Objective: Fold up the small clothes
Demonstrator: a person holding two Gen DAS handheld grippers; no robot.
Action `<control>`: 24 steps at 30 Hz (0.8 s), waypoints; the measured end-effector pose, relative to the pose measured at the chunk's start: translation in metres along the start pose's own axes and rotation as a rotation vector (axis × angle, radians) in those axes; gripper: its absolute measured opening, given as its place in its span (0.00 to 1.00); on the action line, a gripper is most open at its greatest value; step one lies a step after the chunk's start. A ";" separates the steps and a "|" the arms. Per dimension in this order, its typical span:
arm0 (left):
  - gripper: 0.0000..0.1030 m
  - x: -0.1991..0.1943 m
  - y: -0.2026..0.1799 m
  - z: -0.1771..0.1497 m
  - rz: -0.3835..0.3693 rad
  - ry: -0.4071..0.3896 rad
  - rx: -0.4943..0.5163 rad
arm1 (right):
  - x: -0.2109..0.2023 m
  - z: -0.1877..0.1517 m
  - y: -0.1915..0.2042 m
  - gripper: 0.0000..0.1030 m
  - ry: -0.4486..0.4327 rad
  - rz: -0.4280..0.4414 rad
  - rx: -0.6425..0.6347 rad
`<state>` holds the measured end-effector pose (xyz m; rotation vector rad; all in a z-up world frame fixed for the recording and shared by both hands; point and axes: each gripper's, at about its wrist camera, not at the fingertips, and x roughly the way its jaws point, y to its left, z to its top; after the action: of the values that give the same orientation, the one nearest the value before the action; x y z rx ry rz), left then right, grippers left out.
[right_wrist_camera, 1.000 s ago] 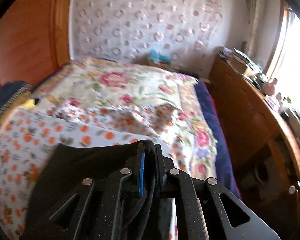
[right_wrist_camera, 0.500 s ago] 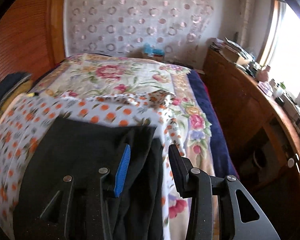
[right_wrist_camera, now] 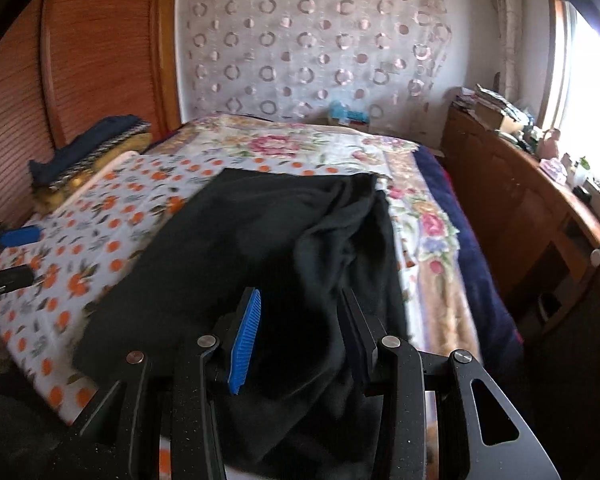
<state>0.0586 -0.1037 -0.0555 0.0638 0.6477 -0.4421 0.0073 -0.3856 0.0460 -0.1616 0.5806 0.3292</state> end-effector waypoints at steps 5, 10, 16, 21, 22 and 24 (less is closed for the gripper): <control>0.73 0.008 -0.012 0.005 -0.016 0.020 0.027 | 0.006 -0.012 0.000 0.40 0.006 0.047 -0.043; 0.73 0.014 -0.020 0.005 -0.026 0.041 0.037 | 0.017 -0.024 -0.016 0.40 0.045 0.040 -0.023; 0.73 0.024 -0.029 0.001 -0.038 0.074 0.052 | 0.027 -0.033 -0.031 0.40 0.083 0.014 -0.040; 0.73 0.026 -0.033 0.001 -0.033 0.084 0.067 | 0.018 -0.043 -0.039 0.09 0.066 0.008 -0.073; 0.73 0.026 -0.033 0.001 -0.033 0.083 0.067 | 0.013 -0.044 -0.043 0.08 0.051 0.005 -0.067; 0.73 0.026 -0.033 0.001 -0.034 0.083 0.067 | -0.003 -0.044 -0.053 0.07 0.016 -0.005 -0.033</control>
<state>0.0638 -0.1436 -0.0673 0.1357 0.7168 -0.4957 0.0008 -0.4467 0.0144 -0.1973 0.5905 0.3327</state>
